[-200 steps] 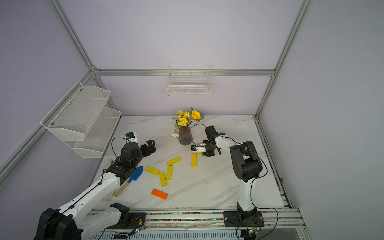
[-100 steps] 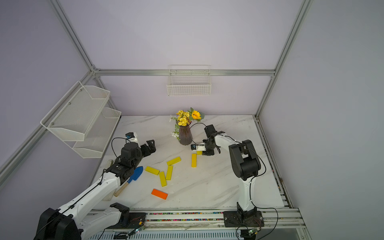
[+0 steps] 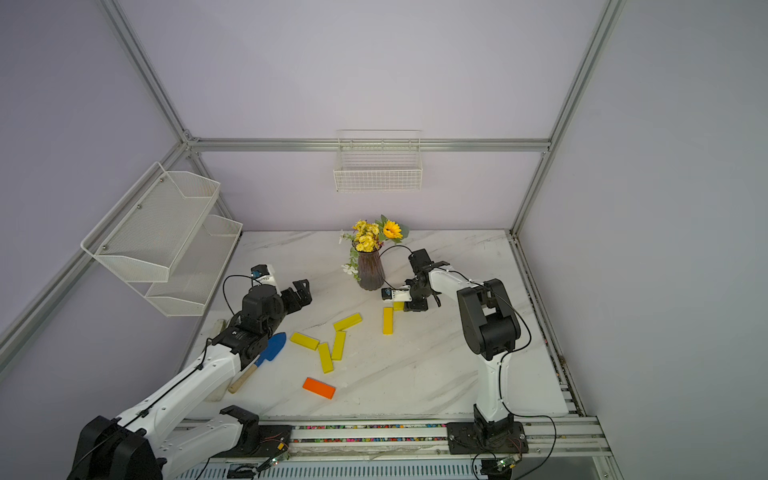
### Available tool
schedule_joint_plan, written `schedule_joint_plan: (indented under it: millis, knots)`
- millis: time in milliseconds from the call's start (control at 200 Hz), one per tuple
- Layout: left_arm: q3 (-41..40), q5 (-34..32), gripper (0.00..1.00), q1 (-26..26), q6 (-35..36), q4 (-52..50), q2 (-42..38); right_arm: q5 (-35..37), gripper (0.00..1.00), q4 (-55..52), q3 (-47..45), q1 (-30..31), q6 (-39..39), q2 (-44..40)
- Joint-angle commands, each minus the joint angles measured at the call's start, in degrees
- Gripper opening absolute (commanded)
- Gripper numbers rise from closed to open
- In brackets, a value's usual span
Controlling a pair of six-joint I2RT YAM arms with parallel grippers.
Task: Assemble the number 8 with building blocks
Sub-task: Assemble the building block at the center of the board.
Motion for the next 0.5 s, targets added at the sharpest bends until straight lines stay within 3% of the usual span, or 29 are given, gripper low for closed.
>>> schedule_joint_plan:
  millis: [0, 95, 110, 130, 145, 495]
  knots:
    - [1.00, -0.84, 1.00, -0.40, 1.60, 2.04, -0.31, -0.98, 0.47, -3.57, 0.39, 0.68, 0.71, 2.58]
    - [1.00, -0.89, 1.00, -0.45, 1.67, 2.06, -0.31, -1.46, 0.59, -3.94, 0.81, 0.83, 0.80, 2.87]
    - [1.00, -0.92, 1.00, -0.44, 1.67, 2.06, -0.31, -1.57, 0.67, -3.80, 0.86, 0.77, 0.91, 2.79]
    - [1.00, -0.89, 1.00, -0.44, 1.66, 2.08, -0.31, -1.87, 0.93, -3.72, 0.94, 0.80, 1.09, 2.81]
    - [1.00, -0.84, 1.00, -0.44, 1.68, 2.13, -0.33, -2.03, 0.97, -3.80, 0.98, 0.78, 1.10, 2.76]
    - [1.00, -0.64, 1.00, -0.44, 1.63, 2.19, -0.48, -4.34, 0.97, -1.58, -0.72, 0.54, 2.36, -2.90]
